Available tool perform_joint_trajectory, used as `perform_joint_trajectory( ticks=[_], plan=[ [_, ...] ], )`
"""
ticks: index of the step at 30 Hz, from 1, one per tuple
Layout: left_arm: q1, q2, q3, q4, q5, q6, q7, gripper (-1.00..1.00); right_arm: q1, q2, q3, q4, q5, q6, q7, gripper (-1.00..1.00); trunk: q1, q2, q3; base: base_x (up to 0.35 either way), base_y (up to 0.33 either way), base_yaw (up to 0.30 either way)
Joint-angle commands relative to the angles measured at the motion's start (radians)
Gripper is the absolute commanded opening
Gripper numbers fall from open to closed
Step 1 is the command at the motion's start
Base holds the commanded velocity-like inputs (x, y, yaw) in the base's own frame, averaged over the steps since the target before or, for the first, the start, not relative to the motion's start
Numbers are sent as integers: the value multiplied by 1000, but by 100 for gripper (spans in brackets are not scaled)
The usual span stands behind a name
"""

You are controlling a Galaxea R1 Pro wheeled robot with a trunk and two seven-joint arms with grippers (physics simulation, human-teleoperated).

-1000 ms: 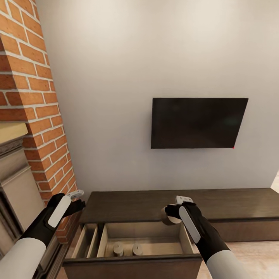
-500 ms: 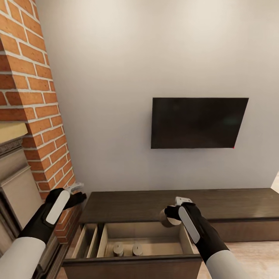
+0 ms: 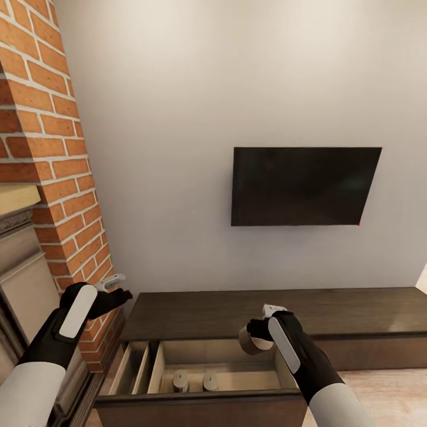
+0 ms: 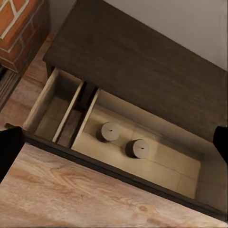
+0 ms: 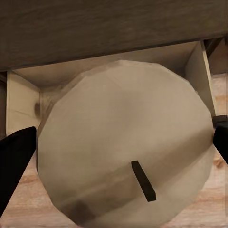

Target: Place each of the two pumpkins and all three candles from the living room inside a cabinet in the living room (use any cabinet), then make sure every cabinet is closed, and position the cauldron so it is next to a table in the living room.

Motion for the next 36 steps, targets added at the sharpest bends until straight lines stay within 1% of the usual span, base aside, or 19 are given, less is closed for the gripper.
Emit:
perform_joint_trajectory(
  ticks=[1,4,13,15,16,17,18,19,20,22,25,28,30,31,33,36],
  plan=[
    [-1,0,1,-7,22,11,9,100,-1,0,2,11,-8,1,-10,-100,4,-9,-5,0,0,0],
    [-2,0,2,-11,33,17,10,100,-1,1,1,27,-6,-1,-11,-100,16,-30,-14,0,0,0],
    [-2,-1,2,-14,36,18,10,100,-3,2,-7,24,-15,-8,-17,-100,50,-93,-43,0,0,0],
    [-2,-1,2,-15,36,18,10,100,-15,6,-7,26,-15,-10,-18,-100,58,-107,-49,0,0,0],
    [-2,-1,2,-15,36,18,10,100,-31,14,-7,31,-15,-10,-19,-100,62,-114,-52,0,0,0],
    [-2,-1,1,-15,36,18,10,100,-52,22,-7,45,-15,-12,-19,-100,66,-121,-55,0,0,0],
    [-2,-1,1,-15,36,18,10,100,-88,29,-8,92,-15,-25,-19,-100,69,-128,-58,0,0,0],
    [-2,-1,1,-15,36,17,10,100,-113,32,-9,131,-15,-38,-19,-100,73,-135,-61,0,0,0],
    [-2,-1,1,-15,36,17,10,100,-150,35,-9,190,-15,-60,-19,-100,77,-142,-64,0,0,0],
    [-2,-1,0,-15,36,17,10,100,-187,37,-9,250,-15,-83,-19,-100,85,-156,-71,0,0,0],
    [-2,-1,0,-15,36,16,10,100,-216,39,-10,290,-15,-94,-21,-100,96,-177,-80,0,0,0],
    [-2,-3,-1,-15,36,16,10,100,-231,39,-10,310,-15,-90,-21,-100,108,-198,-90,0,0,0],
    [-2,-3,-1,-15,36,16,10,100,-246,40,-10,351,-15,-89,-21,-100,115,-212,-96,0,0,0],
    [-2,-3,0,-15,36,16,10,100,-261,43,-10,389,-15,-90,-21,-100,119,-219,-99,0,0,0],
    [-2,-3,0,-15,36,16,10,100,-273,49,-10,432,-15,-91,-21,-100,127,-233,-105,0,0,0],
    [-2,-3,0,-15,36,16,10,100,-280,60,-9,461,-14,-91,-21,-100,138,-254,-115,0,0,0]
  ],
)
